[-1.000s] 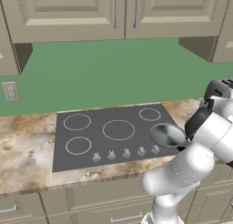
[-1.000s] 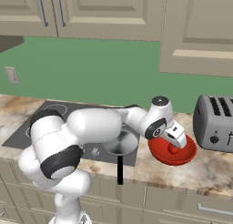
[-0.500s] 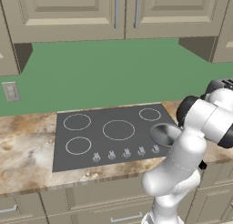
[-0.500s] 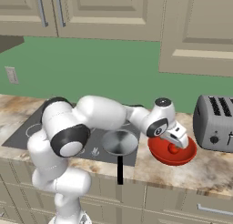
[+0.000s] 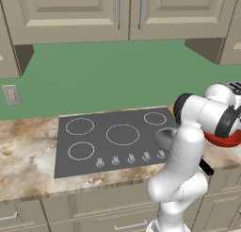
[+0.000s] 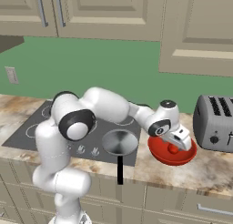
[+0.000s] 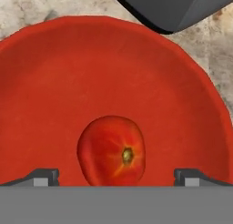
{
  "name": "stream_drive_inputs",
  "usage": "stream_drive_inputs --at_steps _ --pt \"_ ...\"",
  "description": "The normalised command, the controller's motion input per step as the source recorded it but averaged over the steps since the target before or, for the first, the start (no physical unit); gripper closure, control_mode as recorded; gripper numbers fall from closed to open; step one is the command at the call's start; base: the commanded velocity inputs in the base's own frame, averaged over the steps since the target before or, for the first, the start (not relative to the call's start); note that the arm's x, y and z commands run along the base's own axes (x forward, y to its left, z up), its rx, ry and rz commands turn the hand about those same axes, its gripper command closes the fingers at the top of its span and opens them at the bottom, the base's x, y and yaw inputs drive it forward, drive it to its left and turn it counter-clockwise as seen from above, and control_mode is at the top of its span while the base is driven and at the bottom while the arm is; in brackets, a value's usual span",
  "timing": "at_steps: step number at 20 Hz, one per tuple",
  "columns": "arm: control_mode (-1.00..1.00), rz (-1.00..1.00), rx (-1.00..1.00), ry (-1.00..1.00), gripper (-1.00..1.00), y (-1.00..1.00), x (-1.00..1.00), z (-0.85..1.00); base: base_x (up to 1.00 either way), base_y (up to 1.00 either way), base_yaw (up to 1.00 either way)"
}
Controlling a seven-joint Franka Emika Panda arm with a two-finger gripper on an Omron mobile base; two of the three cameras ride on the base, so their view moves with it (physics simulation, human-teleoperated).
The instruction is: Place the steak on the plate and place the tomato on the same plate.
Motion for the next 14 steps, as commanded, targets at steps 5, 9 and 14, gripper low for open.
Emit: stream_drive_inputs --at_steps 5,9,14 --pt "-1.0 0.0 0.06 0.06 -1.0 -0.01 0.21 -0.19 0.0 0.0 0.0" --pt "-1.0 0.0 0.04 0.09 -1.0 0.0 0.33 -0.13 0.0 0.0 0.0" --pt "-1.0 0.0 0.02 0.1 -1.0 -0.05 0.12 -0.19 0.0 0.0 0.0"
